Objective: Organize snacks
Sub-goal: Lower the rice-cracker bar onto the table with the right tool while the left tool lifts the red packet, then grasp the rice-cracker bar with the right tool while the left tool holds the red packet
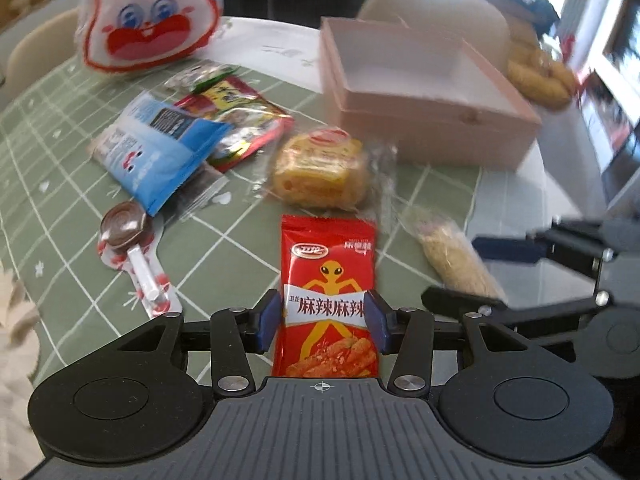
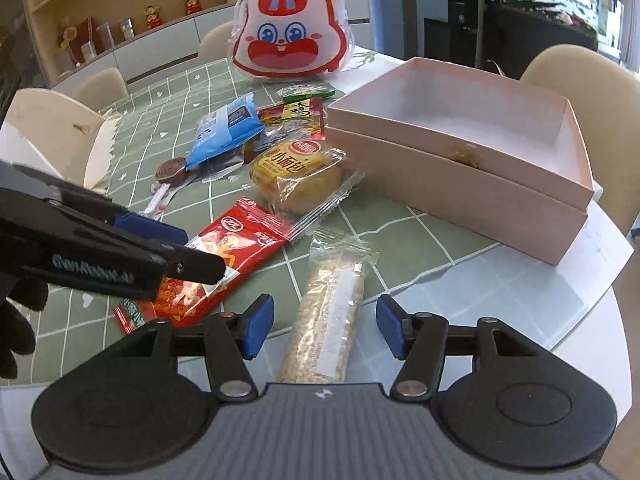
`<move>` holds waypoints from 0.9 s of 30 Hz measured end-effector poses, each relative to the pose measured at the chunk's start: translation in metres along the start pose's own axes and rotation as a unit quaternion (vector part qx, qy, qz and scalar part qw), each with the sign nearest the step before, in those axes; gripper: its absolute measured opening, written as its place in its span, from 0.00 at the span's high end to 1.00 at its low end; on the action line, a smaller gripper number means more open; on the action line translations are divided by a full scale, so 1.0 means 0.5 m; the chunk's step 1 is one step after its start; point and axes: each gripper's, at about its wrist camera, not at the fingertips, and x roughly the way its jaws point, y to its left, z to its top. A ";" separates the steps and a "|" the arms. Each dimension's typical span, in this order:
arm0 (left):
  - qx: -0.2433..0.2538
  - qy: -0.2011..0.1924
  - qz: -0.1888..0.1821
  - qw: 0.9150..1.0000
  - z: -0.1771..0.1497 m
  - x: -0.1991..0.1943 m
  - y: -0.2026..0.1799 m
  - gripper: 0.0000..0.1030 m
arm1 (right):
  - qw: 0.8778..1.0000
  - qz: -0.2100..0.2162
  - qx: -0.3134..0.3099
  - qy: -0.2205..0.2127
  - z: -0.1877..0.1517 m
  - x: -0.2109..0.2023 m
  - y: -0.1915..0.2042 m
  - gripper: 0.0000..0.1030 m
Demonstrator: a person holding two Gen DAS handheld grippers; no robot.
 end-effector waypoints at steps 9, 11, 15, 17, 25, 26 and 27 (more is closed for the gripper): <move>0.021 0.004 -0.007 1.000 -0.002 0.001 -0.010 0.52 | 1.000 -0.007 0.000 -0.006 -0.008 -0.005 -0.009 0.44; 0.024 0.004 -0.013 1.000 -0.004 0.000 -0.012 0.52 | 1.000 -0.014 0.009 -0.009 -0.008 -0.006 -0.017 0.44; 0.024 -0.005 -0.026 0.999 -0.013 -0.003 -0.013 0.51 | 0.999 -0.021 0.019 -0.014 -0.010 -0.008 -0.031 0.44; 0.028 -0.009 -0.027 0.999 -0.020 -0.008 -0.016 0.52 | 1.000 -0.024 0.013 -0.015 -0.012 -0.008 -0.028 0.44; 0.052 -0.036 -0.017 0.998 -0.031 -0.048 -0.040 0.52 | 0.999 -0.019 0.035 -0.015 -0.012 -0.016 -0.045 0.44; 0.061 -0.038 -0.009 0.997 -0.033 -0.051 -0.047 0.52 | 0.999 -0.018 0.044 -0.015 -0.013 -0.018 -0.052 0.44; 0.071 -0.037 -0.005 0.997 -0.035 -0.049 -0.055 0.52 | 0.998 -0.018 0.054 -0.016 -0.013 -0.021 -0.059 0.44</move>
